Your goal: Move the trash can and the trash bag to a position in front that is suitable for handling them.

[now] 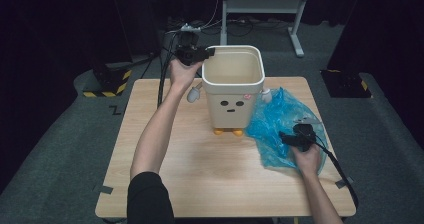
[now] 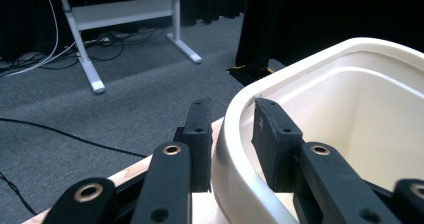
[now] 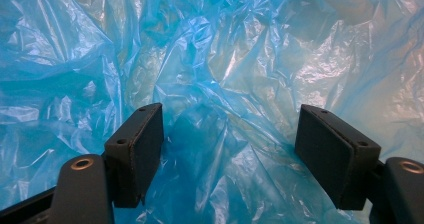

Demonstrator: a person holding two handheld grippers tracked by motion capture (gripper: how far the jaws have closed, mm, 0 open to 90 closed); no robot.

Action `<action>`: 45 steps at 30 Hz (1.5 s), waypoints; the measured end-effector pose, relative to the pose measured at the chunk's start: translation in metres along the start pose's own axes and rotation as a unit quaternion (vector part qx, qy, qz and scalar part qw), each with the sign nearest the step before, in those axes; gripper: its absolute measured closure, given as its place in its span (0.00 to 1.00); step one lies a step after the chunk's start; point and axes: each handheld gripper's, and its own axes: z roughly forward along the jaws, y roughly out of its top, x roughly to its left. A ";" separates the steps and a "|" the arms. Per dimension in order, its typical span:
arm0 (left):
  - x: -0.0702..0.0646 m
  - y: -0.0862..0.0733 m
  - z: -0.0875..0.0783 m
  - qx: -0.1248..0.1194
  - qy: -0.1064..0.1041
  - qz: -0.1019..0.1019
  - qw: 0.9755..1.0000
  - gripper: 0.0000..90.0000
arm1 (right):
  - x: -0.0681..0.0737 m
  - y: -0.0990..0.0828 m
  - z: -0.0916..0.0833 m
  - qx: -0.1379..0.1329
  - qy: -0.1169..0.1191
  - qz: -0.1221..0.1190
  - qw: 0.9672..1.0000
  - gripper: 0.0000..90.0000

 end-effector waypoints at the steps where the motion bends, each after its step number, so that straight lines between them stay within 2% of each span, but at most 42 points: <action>1: 0.000 0.000 0.000 0.000 0.000 -0.001 1.000 0.77 | 0.000 0.000 0.000 0.000 0.000 0.000 1.000 0.31; 5: -0.001 0.000 0.000 0.000 0.000 0.002 1.000 0.80 | 0.000 0.000 0.000 0.000 0.000 0.000 1.000 0.31; 10: -0.001 0.000 -0.001 0.003 0.004 0.012 1.000 0.81 | 0.000 0.000 0.000 0.000 0.000 0.000 1.000 0.31; 15: -0.004 0.001 -0.002 0.005 0.012 0.032 0.999 0.82 | 0.000 0.000 0.000 0.000 0.000 0.000 1.000 0.31; 21: -0.004 0.001 -0.003 0.006 0.014 0.038 0.999 0.83 | 0.000 0.000 0.000 0.000 0.000 0.000 1.000 0.31; 45: -0.005 0.002 -0.005 0.008 0.009 0.044 0.999 0.85 | 0.000 0.000 0.000 -0.001 0.000 0.001 1.000 0.31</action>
